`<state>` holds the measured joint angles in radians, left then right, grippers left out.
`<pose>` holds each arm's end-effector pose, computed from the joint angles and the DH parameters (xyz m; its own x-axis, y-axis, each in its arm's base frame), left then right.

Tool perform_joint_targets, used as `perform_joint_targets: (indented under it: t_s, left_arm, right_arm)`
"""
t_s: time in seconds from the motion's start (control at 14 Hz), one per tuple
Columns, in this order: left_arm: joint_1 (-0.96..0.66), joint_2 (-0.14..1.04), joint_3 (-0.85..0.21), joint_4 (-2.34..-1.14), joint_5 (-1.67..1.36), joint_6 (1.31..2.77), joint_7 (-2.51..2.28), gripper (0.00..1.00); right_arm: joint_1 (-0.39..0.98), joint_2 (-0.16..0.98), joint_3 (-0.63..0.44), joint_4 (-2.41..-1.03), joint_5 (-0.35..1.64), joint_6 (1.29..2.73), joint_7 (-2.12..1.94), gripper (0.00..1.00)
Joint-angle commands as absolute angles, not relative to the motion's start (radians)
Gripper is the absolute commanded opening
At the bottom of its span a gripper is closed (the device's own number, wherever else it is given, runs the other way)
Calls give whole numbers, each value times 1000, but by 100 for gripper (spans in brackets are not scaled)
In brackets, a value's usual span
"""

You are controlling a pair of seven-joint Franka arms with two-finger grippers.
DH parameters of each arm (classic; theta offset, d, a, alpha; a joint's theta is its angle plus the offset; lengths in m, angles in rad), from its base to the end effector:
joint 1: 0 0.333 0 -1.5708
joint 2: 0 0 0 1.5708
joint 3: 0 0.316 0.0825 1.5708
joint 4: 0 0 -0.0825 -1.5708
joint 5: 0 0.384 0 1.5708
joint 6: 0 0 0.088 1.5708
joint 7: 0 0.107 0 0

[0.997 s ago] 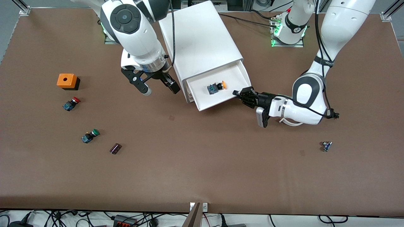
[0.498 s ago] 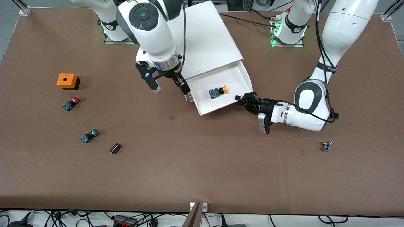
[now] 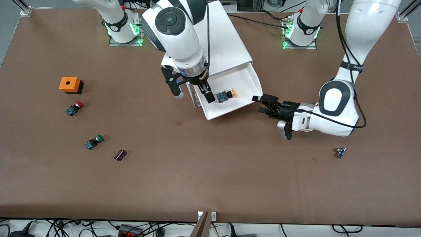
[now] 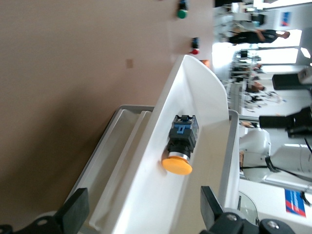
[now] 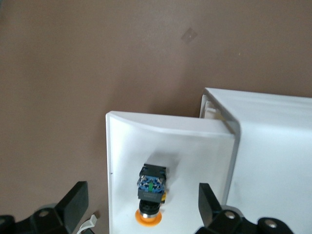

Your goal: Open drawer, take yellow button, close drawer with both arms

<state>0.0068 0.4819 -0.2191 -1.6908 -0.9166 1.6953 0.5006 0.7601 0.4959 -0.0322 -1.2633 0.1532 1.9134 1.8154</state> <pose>0.6077 -0.1928 0.3345 0.9144 -0.3940 -0.0934 -0.1192 -0.4825 0.8678 0.5261 0.4904 0.4894 0.4357 -0.8844 -0.1672 -0.8996 -0.4217 -0.1136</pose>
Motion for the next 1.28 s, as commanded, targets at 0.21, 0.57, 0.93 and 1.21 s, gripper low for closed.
perform_joint_targets:
  t_s: [0.21, 0.57, 0.93, 1.21]
  left_arm:
    - [-5, 423, -227, -1482, -488, 1588, 37, 100]
    - [-12, 431, -229, -1411, -139, 1588, -58, 100]
    - [-14, 485, -218, -1304, 26, 1614, -54, 100]
    - [-14, 532, -215, -1258, 74, 1630, -60, 100]
  right_arm:
    - [790, 592, -37, -1163, 214, 1960, 1980, 100]
    - [788, 623, -38, -1163, 305, 1965, 1991, 100]
    - [788, 641, -38, -1163, 337, 1957, 1990, 100]
    - [790, 657, -40, -1164, 330, 1957, 1991, 100]
